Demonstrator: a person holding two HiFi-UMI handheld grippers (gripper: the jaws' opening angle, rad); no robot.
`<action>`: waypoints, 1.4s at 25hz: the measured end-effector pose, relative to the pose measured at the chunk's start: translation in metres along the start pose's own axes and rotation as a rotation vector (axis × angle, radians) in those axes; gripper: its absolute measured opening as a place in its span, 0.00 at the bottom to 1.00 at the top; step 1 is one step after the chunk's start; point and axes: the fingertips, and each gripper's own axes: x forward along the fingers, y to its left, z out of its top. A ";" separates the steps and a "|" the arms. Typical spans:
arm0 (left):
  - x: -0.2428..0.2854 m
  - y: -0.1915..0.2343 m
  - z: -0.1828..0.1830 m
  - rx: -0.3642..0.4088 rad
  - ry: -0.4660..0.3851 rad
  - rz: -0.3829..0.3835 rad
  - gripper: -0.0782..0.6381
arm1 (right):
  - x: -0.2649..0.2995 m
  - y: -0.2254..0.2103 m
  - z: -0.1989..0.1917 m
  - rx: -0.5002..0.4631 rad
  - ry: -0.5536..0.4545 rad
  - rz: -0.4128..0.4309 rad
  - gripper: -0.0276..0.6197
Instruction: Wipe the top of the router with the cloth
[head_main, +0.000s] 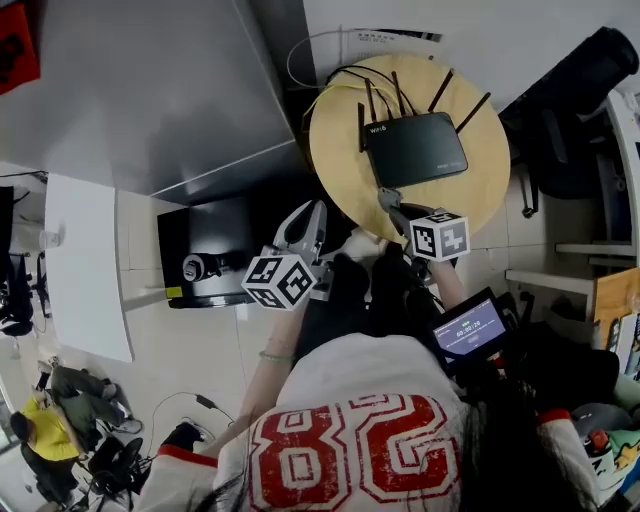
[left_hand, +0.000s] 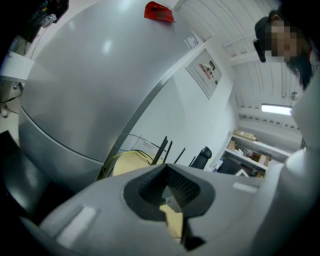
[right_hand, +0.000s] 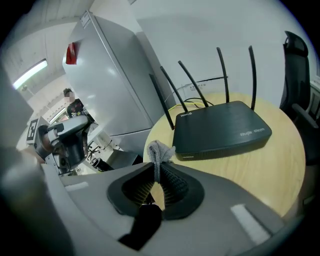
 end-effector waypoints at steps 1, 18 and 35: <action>-0.001 -0.001 -0.003 -0.003 -0.001 0.001 0.11 | -0.003 0.000 -0.002 0.004 -0.011 -0.001 0.10; 0.023 -0.067 -0.008 0.060 -0.015 -0.079 0.11 | -0.055 -0.009 0.018 -0.004 -0.169 0.021 0.10; 0.008 -0.093 -0.034 0.101 0.009 -0.087 0.11 | -0.099 -0.007 0.007 0.015 -0.302 0.035 0.10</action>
